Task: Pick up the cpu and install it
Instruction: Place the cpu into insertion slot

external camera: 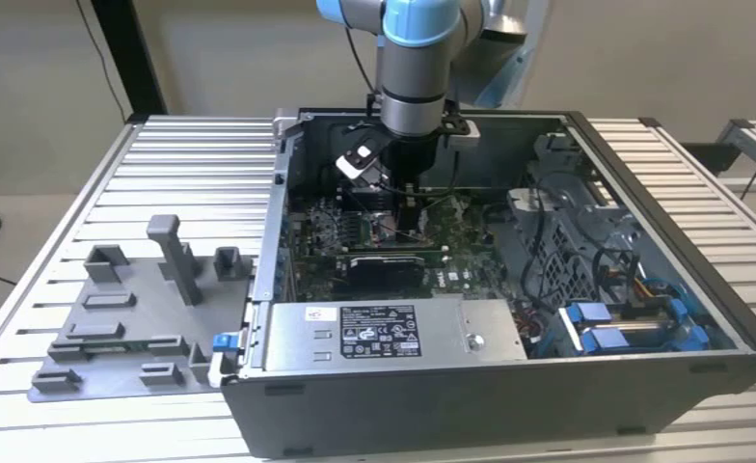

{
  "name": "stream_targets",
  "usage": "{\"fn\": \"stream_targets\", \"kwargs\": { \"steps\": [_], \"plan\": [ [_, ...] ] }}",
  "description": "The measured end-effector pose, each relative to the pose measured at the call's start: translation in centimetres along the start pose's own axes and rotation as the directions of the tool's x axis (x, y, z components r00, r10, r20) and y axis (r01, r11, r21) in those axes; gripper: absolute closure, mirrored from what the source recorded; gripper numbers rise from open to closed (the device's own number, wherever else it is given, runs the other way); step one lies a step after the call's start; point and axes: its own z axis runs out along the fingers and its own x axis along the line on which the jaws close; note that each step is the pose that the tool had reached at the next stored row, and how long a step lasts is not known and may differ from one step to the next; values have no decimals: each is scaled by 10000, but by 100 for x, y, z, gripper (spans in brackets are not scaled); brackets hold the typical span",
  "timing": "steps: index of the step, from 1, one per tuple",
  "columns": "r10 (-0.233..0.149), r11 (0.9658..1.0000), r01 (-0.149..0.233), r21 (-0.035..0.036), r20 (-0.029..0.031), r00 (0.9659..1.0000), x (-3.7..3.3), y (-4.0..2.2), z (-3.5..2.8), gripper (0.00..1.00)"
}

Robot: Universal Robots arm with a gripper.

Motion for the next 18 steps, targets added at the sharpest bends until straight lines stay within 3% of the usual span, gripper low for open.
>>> {"fn": "stream_targets", "kwargs": {
  "steps": [3,18],
  "plan": [
    [-9,10000,9,1,48,10000,7,0,1,100],
    [-10,10000,10,2,48,10000,8,15,2,100]
  ]
}}
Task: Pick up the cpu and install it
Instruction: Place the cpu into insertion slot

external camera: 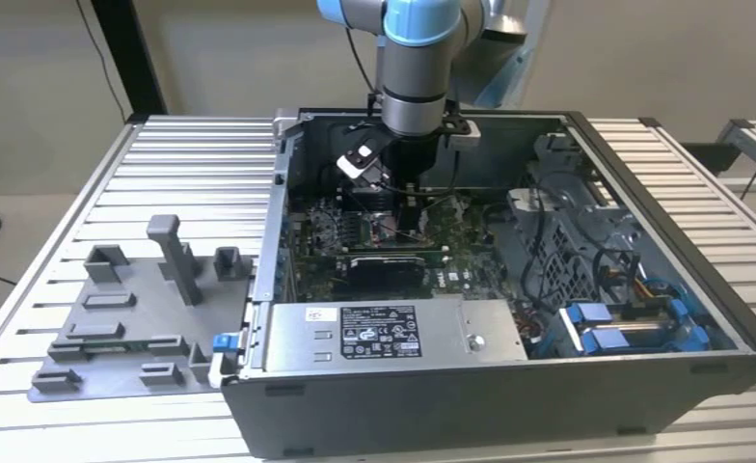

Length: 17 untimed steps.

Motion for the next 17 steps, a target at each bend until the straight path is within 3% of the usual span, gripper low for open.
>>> {"fn": "stream_targets", "kwargs": {
  "steps": [13,14,17],
  "plan": [
    [-1,10000,1,1,39,10000,-1,0,0,100],
    [-2,10000,2,-7,49,10000,-2,1,-1,0],
    [-1,10000,1,-1,46,10000,0,0,-4,0]
  ]
}}
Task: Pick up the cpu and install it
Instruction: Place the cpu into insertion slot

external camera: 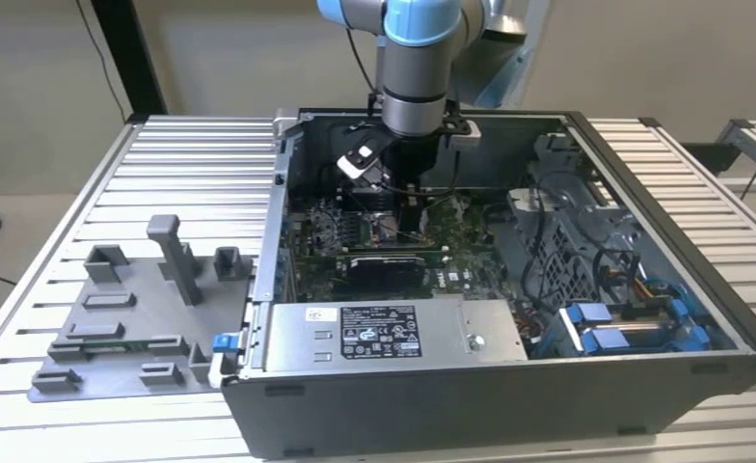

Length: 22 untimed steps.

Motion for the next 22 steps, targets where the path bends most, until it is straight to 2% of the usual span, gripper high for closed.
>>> {"fn": "stream_targets", "kwargs": {
  "steps": [2,17,18,22],
  "plan": [
    [1,10000,-1,-1,-2,10000,-2,1,-65,0],
    [2,10000,-2,-1,-2,10000,-27,9,-748,0],
    [3,10000,-3,-2,-4,10000,-28,10,-779,0],
    [4,10000,-4,-2,-15,10000,-28,10,-782,0]
  ]
}}
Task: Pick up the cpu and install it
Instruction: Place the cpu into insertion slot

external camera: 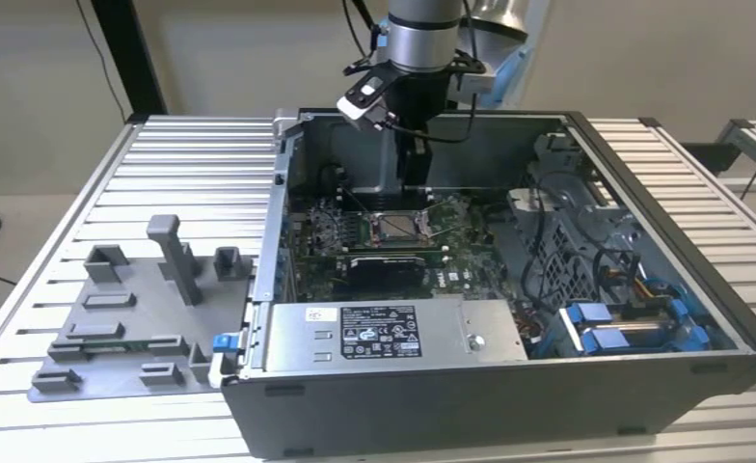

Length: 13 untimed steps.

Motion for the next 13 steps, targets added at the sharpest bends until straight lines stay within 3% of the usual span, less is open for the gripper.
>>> {"fn": "stream_targets", "kwargs": {
  "steps": [1,13],
  "plan": [
    [0,10000,0,-1,-4,10000,0,0,0,100],
    [0,10000,0,0,-42,10000,0,0,0,100]
  ]
}}
